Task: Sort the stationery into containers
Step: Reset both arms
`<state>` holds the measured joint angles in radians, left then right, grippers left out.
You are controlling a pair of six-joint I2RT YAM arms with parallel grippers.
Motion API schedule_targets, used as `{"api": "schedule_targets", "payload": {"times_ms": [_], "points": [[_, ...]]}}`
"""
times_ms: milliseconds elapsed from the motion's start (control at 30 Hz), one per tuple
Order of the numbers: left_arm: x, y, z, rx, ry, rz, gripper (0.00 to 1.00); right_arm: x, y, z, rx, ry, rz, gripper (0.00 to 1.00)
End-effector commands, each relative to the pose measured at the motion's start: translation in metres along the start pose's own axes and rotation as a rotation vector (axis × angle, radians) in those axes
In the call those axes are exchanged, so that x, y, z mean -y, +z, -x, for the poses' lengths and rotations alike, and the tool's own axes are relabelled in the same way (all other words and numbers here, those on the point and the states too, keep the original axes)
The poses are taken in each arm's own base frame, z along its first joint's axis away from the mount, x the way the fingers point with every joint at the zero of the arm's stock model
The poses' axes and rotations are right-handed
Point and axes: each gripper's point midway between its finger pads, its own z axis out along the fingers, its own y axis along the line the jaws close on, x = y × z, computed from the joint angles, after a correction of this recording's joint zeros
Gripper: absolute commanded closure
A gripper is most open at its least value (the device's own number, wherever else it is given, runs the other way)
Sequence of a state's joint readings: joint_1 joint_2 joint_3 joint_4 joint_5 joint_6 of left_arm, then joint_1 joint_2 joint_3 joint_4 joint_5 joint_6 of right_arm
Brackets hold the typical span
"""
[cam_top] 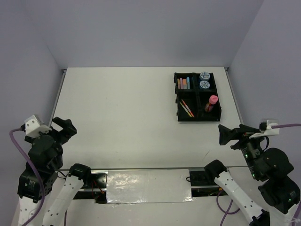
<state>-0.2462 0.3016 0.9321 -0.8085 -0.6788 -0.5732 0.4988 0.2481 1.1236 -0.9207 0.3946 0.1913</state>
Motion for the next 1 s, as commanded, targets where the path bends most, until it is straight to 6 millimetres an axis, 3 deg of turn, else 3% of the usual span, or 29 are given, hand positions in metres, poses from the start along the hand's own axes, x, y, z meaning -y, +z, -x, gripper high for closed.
{"api": "schedule_targets", "payload": {"times_ms": [0,133,267,967], "points": [[0.009,-0.015,0.018,0.024,0.005,-0.085,0.01,0.02,-0.014,-0.017,-0.092,-0.073,-0.068,0.0],[0.02,-0.025,0.016,-0.051,0.054,-0.153,0.01,0.025,-0.032,-0.008,-0.038,-0.065,-0.047,0.0],[0.02,-0.022,-0.002,-0.107,0.096,-0.158,0.01,0.03,-0.038,-0.006,-0.025,-0.054,-0.06,0.0],[0.033,-0.018,-0.009,-0.136,0.091,-0.208,0.01,0.03,-0.034,-0.008,-0.028,-0.043,-0.072,0.0]]}}
